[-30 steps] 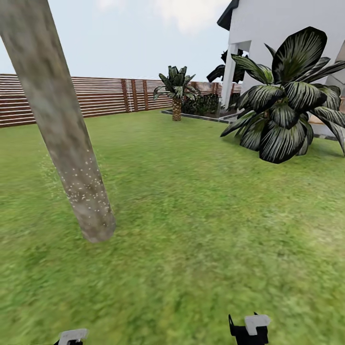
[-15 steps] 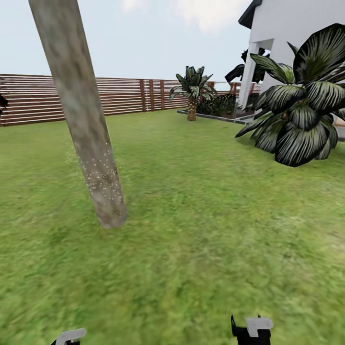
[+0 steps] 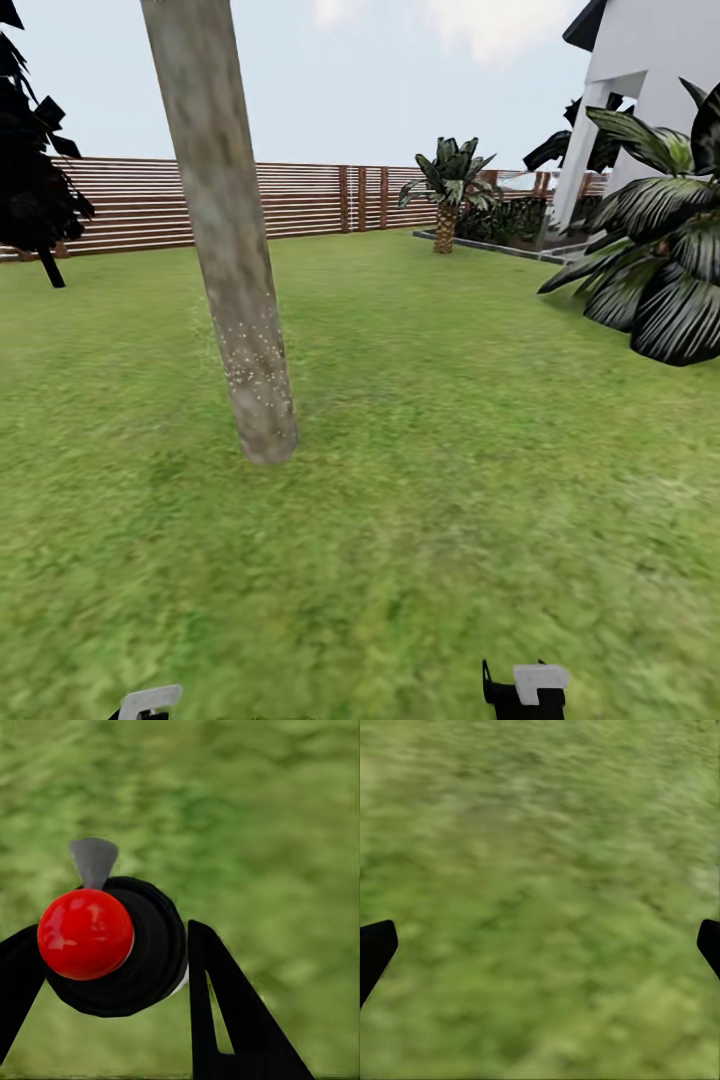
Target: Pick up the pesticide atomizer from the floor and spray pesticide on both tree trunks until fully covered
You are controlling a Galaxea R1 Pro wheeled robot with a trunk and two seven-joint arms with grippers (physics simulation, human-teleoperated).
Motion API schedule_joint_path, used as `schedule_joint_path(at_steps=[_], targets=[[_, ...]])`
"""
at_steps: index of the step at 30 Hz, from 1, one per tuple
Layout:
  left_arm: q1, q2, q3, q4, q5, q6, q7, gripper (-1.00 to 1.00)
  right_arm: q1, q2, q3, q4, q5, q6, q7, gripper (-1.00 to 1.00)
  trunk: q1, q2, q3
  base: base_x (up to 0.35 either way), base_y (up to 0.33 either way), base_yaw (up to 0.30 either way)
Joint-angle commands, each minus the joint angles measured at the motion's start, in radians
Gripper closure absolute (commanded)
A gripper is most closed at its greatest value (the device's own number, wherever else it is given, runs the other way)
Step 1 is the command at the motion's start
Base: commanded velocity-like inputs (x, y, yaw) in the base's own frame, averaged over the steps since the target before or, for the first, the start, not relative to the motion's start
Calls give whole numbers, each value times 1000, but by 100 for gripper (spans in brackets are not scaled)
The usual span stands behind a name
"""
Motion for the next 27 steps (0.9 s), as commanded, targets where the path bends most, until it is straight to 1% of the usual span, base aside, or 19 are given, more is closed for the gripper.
schedule_joint_path(at_steps=[1, 27], targets=[[0, 0, 0, 0, 0, 0, -1, 100, 0, 0, 0, 0, 0, 0, 0, -100, 0, 0, 0, 0, 0, 278], [0, 0, 2, 0, 1, 0, -4, 100, 0, -3, -4, -1, -3, 0, -7, -100, 0, 0, 0, 0, 0, 278]])
